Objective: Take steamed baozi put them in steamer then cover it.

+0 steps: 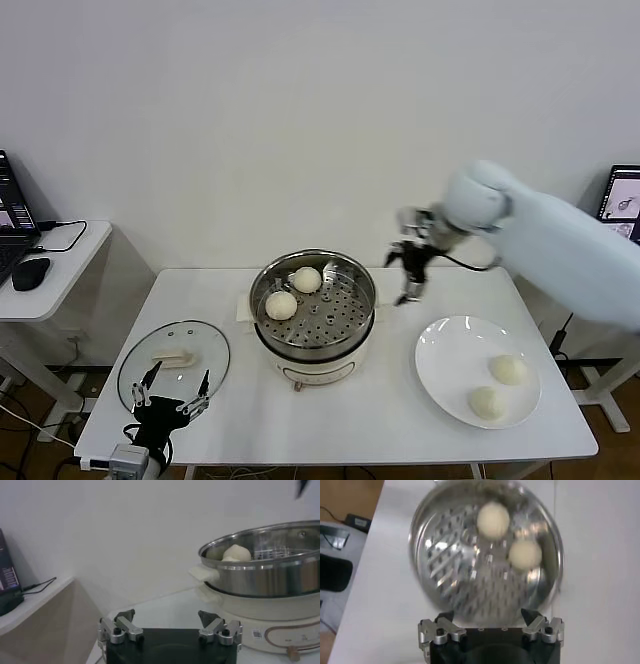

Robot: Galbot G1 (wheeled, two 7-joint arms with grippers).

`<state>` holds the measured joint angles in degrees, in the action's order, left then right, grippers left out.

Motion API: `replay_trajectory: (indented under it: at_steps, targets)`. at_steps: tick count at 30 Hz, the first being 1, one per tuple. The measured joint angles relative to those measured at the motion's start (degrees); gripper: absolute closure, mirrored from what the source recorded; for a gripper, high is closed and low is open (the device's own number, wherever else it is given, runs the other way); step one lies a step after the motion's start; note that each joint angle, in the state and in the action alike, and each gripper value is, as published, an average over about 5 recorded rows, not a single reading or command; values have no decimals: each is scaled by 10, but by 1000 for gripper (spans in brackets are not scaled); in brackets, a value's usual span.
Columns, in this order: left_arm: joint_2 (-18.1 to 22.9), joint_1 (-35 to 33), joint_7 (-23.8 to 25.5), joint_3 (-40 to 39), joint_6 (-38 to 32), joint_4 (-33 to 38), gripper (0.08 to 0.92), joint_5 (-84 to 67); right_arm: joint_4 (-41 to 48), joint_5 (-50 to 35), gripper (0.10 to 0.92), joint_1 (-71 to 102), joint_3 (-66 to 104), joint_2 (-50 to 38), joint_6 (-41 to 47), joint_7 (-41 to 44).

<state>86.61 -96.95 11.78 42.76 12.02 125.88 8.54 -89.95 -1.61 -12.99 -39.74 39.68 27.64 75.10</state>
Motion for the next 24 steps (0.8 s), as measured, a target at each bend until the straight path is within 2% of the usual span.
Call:
replay_trajectory:
  at_steps: [5,10,24]
  targets:
    - [-1,-3,0,0,0,-6,177,3,-42,23,203,62,37,-74,-25,9]
    - [1,-4,-1,0,-2,-9,177,4,-60,48,203,132,73,-113,-38,11]
    - [-2,6,-2,-1,-4,-36,177,5,-47,113,203,263,114,-130,-54,11]
